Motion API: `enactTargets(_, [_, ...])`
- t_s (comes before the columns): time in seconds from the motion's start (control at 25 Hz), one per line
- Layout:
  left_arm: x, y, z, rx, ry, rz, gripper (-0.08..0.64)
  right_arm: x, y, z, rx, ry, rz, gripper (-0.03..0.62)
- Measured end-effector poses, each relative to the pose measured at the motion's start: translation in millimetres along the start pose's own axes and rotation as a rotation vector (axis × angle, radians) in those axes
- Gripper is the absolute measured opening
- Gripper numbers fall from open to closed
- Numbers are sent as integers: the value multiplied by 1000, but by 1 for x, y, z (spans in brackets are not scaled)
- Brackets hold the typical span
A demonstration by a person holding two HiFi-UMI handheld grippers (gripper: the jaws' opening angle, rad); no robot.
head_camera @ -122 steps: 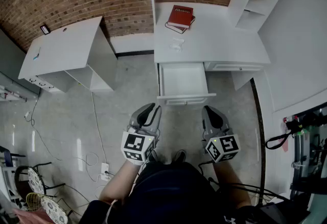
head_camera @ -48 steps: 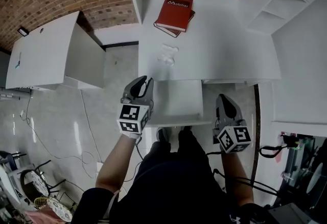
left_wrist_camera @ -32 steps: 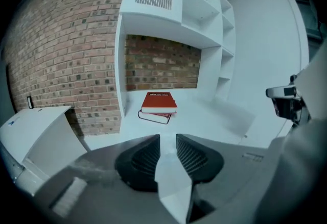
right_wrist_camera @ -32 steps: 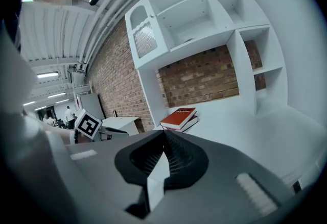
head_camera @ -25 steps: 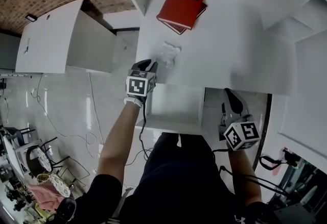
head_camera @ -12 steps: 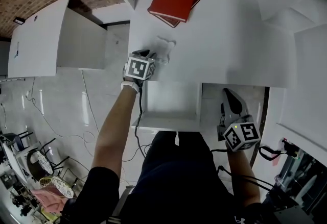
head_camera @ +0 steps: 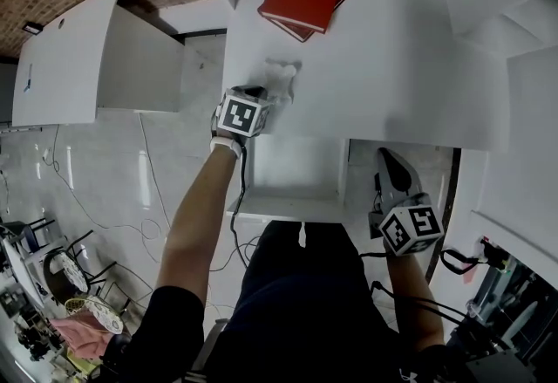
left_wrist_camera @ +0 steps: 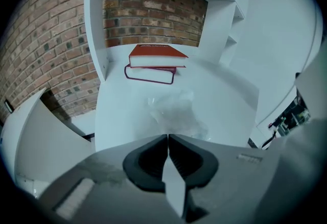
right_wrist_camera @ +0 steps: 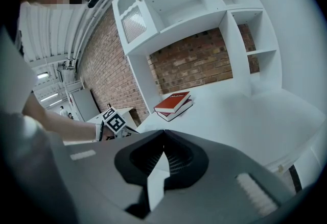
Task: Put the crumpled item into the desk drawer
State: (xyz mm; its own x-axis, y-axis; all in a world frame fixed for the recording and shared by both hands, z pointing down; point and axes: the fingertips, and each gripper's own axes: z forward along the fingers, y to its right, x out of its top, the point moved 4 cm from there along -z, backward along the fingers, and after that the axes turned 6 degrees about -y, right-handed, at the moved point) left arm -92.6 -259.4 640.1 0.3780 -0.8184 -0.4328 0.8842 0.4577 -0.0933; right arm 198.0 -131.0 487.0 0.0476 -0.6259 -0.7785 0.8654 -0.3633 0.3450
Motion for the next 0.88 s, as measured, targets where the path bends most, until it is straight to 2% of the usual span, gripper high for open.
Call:
enactTargets(0.12, [-2,5,-7,-45,38,-16,9,0,-5,2,4,-4,-2,3])
enactTargets(0.36, [10,21,-69,-55,125,-12,8,1,-21,7,36,-14,-32,3])
enactTargets(0.52, [-28,20,-58,-78,101,-13,8,3,-35,15,62,-18,-49,3])
enactTargets(0.64, [-39,29,-74,-106,107,7,8,4,-43,21,81,-22,-60,3])
enactTargets(0.88, [-78,70,-89,-218,90,55,8,-3,-54,31,106,-35,-77,3])
